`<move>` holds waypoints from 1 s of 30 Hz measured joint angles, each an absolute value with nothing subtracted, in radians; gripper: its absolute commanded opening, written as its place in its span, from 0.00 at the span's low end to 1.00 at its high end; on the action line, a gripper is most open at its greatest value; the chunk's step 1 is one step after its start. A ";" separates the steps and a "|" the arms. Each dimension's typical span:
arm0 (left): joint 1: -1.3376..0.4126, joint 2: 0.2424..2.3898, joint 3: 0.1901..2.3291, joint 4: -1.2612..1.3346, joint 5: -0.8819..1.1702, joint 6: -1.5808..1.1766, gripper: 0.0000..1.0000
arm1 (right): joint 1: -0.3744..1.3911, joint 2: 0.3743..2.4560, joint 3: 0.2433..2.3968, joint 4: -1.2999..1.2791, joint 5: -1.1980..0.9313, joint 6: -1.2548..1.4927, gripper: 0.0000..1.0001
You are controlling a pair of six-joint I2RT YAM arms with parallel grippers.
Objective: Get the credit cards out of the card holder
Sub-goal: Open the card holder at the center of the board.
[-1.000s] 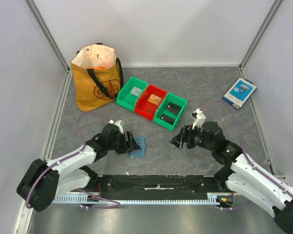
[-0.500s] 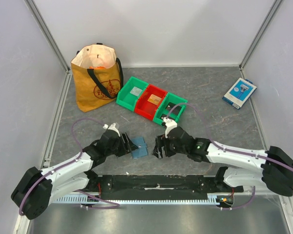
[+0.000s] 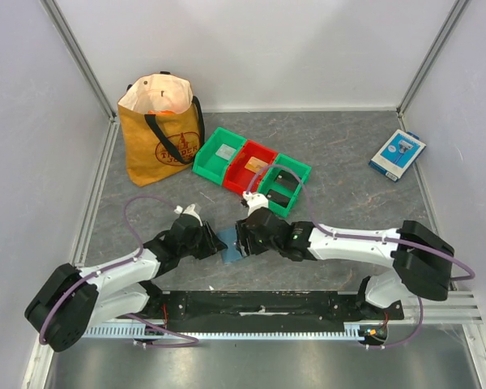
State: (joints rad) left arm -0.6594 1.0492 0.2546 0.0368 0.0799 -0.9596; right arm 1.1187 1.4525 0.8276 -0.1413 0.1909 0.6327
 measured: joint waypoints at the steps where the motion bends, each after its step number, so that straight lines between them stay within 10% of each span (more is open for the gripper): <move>1: -0.661 1.052 0.255 0.037 0.080 -0.960 0.29 | 1.126 1.471 0.845 -0.148 0.204 0.631 0.62; 12: -0.684 1.058 0.248 0.065 0.080 -0.975 0.02 | 1.175 1.665 1.030 -0.251 0.319 0.609 0.46; 30: -0.739 1.056 0.242 0.077 0.034 -1.018 0.02 | 1.237 1.813 1.120 -0.330 0.464 0.610 0.38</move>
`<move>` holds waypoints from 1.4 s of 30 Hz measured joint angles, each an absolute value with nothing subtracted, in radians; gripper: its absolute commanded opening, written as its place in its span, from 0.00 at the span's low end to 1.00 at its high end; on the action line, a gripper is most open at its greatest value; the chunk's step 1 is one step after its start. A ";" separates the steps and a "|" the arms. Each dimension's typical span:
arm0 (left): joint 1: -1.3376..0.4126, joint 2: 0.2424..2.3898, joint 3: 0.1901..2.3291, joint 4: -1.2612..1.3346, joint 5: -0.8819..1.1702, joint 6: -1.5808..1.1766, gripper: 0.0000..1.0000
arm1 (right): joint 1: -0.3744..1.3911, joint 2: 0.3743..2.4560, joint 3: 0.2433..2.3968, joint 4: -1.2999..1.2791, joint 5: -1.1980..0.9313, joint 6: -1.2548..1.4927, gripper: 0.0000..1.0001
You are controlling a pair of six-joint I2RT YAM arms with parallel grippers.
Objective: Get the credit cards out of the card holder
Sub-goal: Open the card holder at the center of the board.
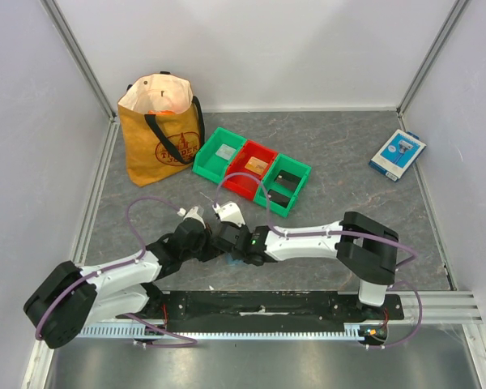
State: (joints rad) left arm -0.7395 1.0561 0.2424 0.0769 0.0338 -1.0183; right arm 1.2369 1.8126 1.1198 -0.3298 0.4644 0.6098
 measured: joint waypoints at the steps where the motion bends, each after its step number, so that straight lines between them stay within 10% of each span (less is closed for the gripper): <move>1: -0.741 1.055 0.242 0.076 0.032 -1.019 0.02 | 1.242 1.817 1.123 -0.334 0.479 0.610 0.33; 9: -0.746 1.045 0.242 0.072 0.025 -1.021 0.02 | 1.259 1.823 1.126 -0.353 0.559 0.621 0.00; 23: -0.753 1.068 0.243 0.080 0.029 -1.019 0.02 | 1.173 1.567 0.853 -0.251 0.550 0.664 0.00; 42: -0.755 1.258 0.368 0.109 0.104 -0.923 0.02 | 0.991 1.391 0.521 0.051 0.316 0.814 0.39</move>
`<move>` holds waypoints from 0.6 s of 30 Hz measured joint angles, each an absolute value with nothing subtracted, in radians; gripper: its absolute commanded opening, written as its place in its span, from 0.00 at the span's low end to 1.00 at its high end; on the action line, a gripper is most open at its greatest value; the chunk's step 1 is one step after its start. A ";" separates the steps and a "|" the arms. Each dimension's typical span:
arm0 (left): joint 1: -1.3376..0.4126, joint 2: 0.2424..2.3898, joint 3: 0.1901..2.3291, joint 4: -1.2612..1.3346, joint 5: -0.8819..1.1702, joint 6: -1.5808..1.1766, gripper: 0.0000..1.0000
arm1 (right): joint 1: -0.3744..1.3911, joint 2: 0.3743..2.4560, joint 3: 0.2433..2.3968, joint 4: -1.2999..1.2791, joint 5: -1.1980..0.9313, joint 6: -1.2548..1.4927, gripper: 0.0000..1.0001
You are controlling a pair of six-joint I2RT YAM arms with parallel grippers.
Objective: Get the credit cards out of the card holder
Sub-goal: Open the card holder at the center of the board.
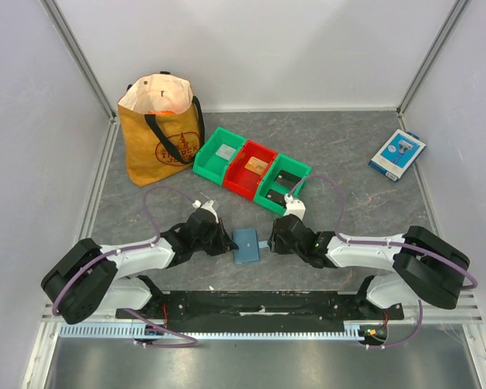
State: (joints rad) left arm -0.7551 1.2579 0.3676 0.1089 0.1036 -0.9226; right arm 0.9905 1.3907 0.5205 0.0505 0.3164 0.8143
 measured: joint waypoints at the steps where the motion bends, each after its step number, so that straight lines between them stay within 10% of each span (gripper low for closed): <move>1: -0.755 1.262 0.369 0.110 0.105 -0.921 0.02 | 0.984 1.388 0.514 0.060 0.310 0.819 0.39; 18: -0.761 1.281 0.399 0.088 0.104 -0.888 0.02 | 0.966 1.198 0.511 0.045 0.298 0.748 0.39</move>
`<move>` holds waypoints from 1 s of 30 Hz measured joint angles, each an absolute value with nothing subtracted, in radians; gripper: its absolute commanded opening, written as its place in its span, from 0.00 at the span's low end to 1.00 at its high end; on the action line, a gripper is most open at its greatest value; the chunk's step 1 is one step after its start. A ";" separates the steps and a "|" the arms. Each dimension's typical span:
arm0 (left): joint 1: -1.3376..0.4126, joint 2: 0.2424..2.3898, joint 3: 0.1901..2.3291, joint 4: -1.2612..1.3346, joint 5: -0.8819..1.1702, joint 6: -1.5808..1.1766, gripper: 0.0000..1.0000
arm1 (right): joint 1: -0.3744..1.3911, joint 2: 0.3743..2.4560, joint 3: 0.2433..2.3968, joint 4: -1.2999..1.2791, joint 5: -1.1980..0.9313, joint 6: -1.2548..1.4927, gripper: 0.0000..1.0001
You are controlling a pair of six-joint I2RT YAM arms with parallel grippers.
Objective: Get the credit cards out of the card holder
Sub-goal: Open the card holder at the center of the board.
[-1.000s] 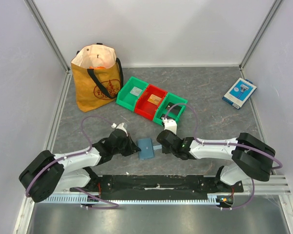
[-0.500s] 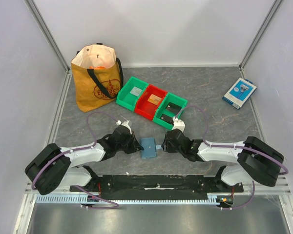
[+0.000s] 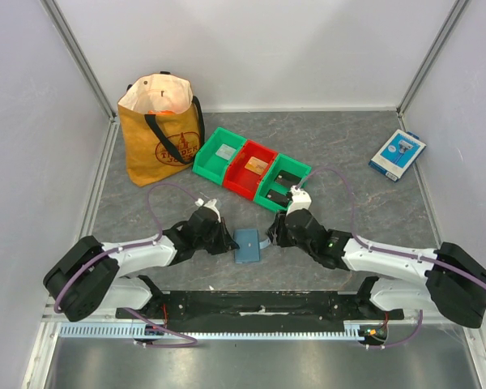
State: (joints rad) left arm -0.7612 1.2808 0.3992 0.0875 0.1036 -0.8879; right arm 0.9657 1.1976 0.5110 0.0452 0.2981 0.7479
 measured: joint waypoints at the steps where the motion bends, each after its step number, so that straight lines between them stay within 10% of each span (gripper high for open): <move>1: -0.762 1.282 0.402 0.084 0.104 -0.887 0.02 | 0.965 1.194 0.517 0.055 0.286 0.741 0.38; 23: -0.775 1.343 0.462 0.065 0.095 -0.876 0.06 | 0.963 1.349 0.467 0.175 0.221 0.757 0.11; 30: -0.792 1.344 0.493 0.001 0.052 -0.857 0.39 | 0.949 1.365 0.395 0.261 0.234 0.797 0.09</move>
State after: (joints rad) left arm -0.7918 1.3437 0.4927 0.0010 0.0521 -0.8570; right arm 0.9485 1.3647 0.3954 0.2611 0.2337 0.7971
